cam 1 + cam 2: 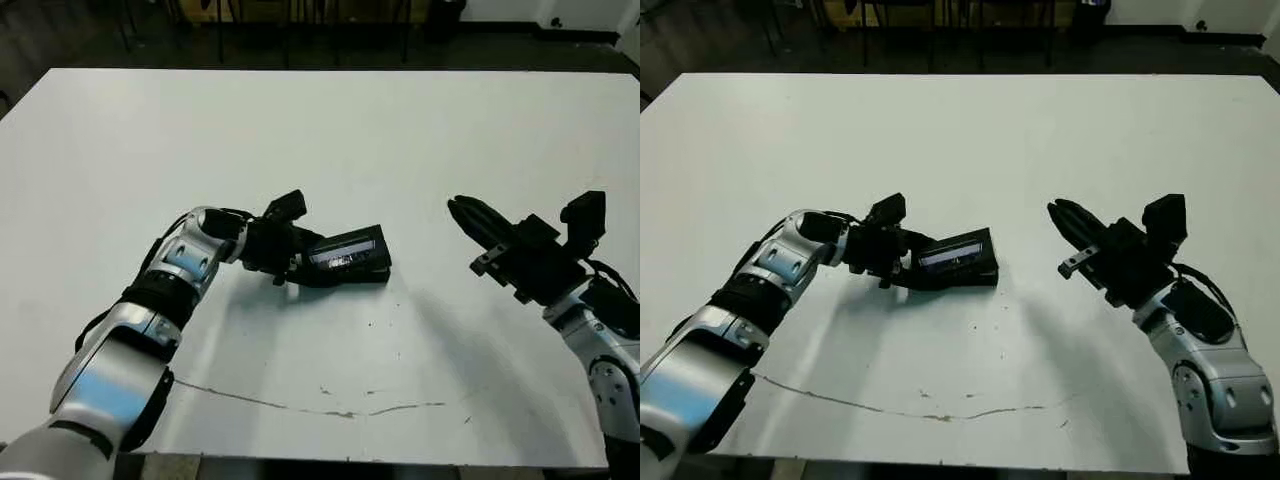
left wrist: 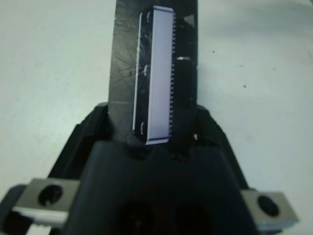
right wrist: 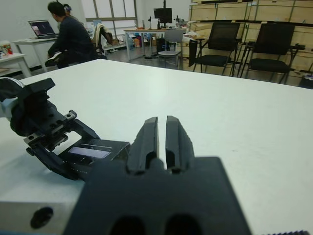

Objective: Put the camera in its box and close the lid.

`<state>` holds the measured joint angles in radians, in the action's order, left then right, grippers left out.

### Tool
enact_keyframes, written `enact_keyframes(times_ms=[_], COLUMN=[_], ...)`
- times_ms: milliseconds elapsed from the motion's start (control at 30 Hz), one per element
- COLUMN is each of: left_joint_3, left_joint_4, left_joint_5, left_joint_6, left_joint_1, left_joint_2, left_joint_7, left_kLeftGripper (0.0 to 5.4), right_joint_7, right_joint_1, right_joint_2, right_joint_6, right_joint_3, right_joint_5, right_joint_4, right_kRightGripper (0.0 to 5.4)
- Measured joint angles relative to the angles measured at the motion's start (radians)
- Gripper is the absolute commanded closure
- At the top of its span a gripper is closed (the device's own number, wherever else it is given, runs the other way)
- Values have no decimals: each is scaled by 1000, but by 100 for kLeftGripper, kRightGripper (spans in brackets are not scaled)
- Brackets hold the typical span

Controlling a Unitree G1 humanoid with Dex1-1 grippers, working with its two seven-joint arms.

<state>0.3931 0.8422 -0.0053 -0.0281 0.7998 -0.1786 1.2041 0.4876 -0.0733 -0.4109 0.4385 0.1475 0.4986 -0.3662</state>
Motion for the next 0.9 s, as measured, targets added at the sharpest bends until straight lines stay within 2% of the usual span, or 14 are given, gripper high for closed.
enact_keyframes(times_ms=[267, 400, 900], left_joint_3=[33, 48, 154], left_joint_4=[86, 91, 82], left_joint_5=[61, 80, 173], left_joint_6=[29, 26, 26], left_joint_1=[67, 86, 182], left_joint_2=[40, 44, 37], left_joint_7=[6, 16, 104], left_kLeftGripper=[262, 262, 262], right_joint_7=[7, 28, 2], right_joint_1=[2, 1, 5], right_joint_2=[-12, -12, -8], right_joint_6=[-1, -20, -18], right_joint_3=[12, 12, -6], right_joint_5=[-1, -1, -19], right_joint_4=[1, 20, -4], right_kRightGripper=[540, 540, 540])
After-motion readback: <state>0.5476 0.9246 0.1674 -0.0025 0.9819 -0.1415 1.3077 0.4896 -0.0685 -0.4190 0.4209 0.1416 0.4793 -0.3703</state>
